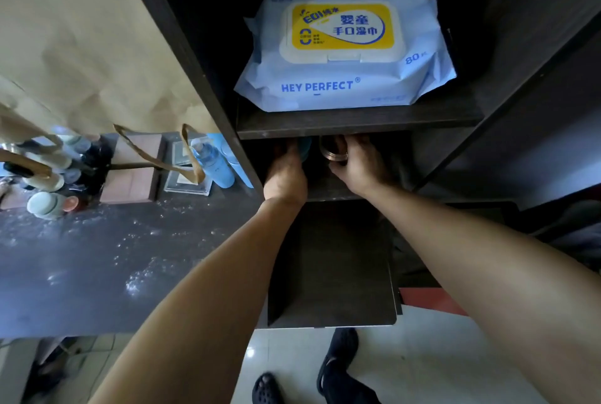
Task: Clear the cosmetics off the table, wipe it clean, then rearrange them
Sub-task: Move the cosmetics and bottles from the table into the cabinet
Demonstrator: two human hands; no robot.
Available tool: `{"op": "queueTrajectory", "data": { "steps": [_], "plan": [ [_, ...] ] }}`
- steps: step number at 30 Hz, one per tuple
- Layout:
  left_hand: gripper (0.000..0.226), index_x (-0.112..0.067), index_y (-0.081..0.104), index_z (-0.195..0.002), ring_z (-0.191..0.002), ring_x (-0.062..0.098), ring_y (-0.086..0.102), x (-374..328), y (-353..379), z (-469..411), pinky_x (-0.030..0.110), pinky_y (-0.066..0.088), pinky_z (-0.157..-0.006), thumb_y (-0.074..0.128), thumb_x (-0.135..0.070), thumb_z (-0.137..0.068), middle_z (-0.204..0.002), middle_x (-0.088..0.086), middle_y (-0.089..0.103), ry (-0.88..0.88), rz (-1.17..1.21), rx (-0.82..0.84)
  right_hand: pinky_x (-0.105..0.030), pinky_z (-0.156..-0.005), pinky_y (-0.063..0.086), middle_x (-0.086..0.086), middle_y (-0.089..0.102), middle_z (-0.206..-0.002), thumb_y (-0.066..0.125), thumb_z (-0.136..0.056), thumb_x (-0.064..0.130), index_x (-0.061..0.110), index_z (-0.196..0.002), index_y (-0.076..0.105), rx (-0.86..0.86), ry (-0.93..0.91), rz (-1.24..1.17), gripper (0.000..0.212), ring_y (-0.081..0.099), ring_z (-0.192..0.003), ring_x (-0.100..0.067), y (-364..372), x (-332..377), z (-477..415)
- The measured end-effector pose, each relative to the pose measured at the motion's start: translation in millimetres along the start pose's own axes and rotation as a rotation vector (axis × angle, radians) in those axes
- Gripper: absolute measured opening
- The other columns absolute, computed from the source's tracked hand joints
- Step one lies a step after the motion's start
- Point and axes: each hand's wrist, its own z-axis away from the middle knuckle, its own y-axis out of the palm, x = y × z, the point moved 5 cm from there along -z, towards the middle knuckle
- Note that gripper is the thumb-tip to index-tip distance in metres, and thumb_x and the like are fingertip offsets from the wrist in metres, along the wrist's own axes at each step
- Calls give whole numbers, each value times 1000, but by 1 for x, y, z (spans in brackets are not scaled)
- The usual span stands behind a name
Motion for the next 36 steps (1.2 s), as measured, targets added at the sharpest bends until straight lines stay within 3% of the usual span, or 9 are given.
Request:
{"op": "queueTrajectory", "data": {
  "steps": [7,9,11,16,26,36],
  "plan": [
    [54,-6,35,-136,-111,38,54,-1,-10,30,40,44,-92,49,2,-84,-135,20,38,61,-122,-11,-41,-82,49,-13,42,-134,70,-79,22,25,-137,41,-5,0,150,65,55,-109,-38,-8,5,25],
    [49,-7,39,-132,-114,36,51,4,-12,51,38,42,-93,51,-2,-85,-135,18,39,146,-155,7,-42,-81,49,-12,43,-130,68,-80,23,24,-133,43,-49,17,196,58,54,-110,-36,-14,6,42],
    [37,-9,47,-124,-109,33,54,18,-16,76,39,45,-85,50,-9,-87,-126,14,46,205,-155,33,-40,-80,48,-10,48,-125,64,-83,24,21,-126,49,-83,36,209,46,53,-111,-33,-17,6,63],
    [26,-13,53,-114,-102,32,59,88,-42,133,41,47,-75,50,-20,-89,-113,8,56,238,-223,69,-36,-79,45,-5,63,-110,62,-85,26,19,-109,61,-79,58,245,25,62,-99,-28,-5,28,127],
    [26,-16,56,-111,-100,30,61,265,-147,209,39,49,-78,53,-20,-86,-113,4,60,88,-292,35,-32,-72,48,1,63,-105,60,-84,28,21,-106,62,-10,-78,191,22,62,-94,-25,79,174,202],
    [29,-17,55,-114,-104,29,58,385,-200,190,38,46,-81,52,-22,-87,-116,4,57,-147,-231,16,-32,-75,51,3,63,-106,60,-85,30,22,-109,60,153,-378,227,26,63,-93,-21,161,307,161]
  ]
}}
